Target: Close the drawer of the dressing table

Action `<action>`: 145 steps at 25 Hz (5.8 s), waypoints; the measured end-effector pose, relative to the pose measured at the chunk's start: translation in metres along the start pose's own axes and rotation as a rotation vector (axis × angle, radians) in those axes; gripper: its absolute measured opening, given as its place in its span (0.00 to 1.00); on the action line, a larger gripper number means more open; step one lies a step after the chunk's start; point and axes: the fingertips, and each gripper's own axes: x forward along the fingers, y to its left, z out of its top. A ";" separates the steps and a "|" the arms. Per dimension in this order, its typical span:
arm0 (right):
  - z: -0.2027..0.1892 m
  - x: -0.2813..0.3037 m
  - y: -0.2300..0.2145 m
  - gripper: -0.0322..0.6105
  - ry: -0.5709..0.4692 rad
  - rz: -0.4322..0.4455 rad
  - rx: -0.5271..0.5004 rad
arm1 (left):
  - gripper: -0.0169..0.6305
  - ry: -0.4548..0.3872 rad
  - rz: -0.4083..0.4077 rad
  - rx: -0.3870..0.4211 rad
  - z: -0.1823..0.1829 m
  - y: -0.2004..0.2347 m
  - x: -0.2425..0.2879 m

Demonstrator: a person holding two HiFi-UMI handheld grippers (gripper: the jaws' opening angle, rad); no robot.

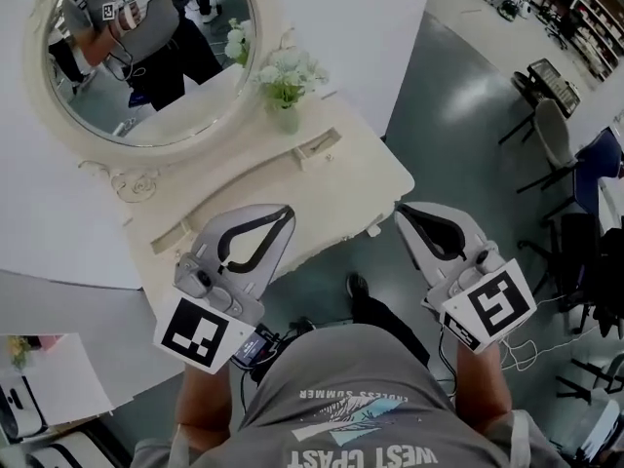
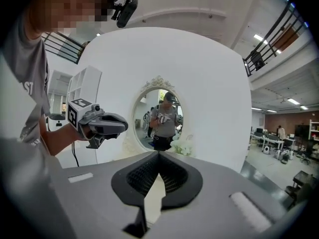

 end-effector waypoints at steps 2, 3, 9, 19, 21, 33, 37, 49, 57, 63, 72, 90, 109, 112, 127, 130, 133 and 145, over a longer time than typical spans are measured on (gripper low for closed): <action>0.001 0.015 -0.014 0.05 -0.008 0.056 -0.023 | 0.03 0.023 0.043 -0.003 -0.002 0.009 0.009; 0.000 0.022 -0.022 0.05 -0.009 0.077 -0.030 | 0.03 0.032 0.058 0.005 -0.002 0.013 0.015; -0.003 0.063 -0.064 0.05 -0.007 0.167 -0.056 | 0.03 0.090 0.153 -0.023 -0.015 0.041 0.040; -0.021 0.114 -0.094 0.05 0.029 0.250 -0.050 | 0.03 0.158 0.199 -0.059 -0.041 0.062 0.063; -0.027 0.125 -0.097 0.05 0.043 0.263 -0.047 | 0.03 0.170 0.204 -0.070 -0.048 0.067 0.064; -0.080 0.195 -0.105 0.05 0.143 0.330 -0.037 | 0.03 0.250 0.234 -0.168 -0.113 0.089 0.072; -0.100 0.219 -0.105 0.05 0.173 0.350 -0.042 | 0.03 0.268 0.242 -0.198 -0.134 0.093 0.074; -0.171 0.278 -0.101 0.05 0.249 0.408 -0.053 | 0.03 0.311 0.247 -0.270 -0.200 0.094 0.082; -0.209 0.303 -0.100 0.05 0.295 0.424 -0.062 | 0.03 0.329 0.253 -0.309 -0.234 0.094 0.086; -0.240 0.318 -0.099 0.05 0.332 0.441 -0.072 | 0.03 0.343 0.251 -0.330 -0.253 0.090 0.090; -0.304 0.342 -0.101 0.05 0.410 0.454 -0.088 | 0.03 0.349 0.259 -0.353 -0.282 0.083 0.099; -0.371 0.368 -0.107 0.15 0.500 0.378 -0.200 | 0.03 0.382 0.281 -0.405 -0.329 0.065 0.093; -0.391 0.383 -0.105 0.17 0.522 0.269 -0.203 | 0.03 0.379 0.278 -0.442 -0.354 0.069 0.092; -0.391 0.382 -0.106 0.17 0.524 0.270 -0.209 | 0.03 0.379 0.280 -0.442 -0.354 0.069 0.092; -0.390 0.391 -0.108 0.16 0.536 0.268 -0.223 | 0.03 0.379 0.304 -0.440 -0.353 0.073 0.081; -0.392 0.397 -0.108 0.16 0.536 0.269 -0.229 | 0.03 0.385 0.317 -0.442 -0.357 0.073 0.076; -0.391 0.406 -0.108 0.16 0.536 0.264 -0.236 | 0.03 0.387 0.328 -0.441 -0.360 0.075 0.068; -0.395 0.449 -0.112 0.16 0.535 0.251 -0.283 | 0.03 0.400 0.395 -0.436 -0.364 0.078 0.037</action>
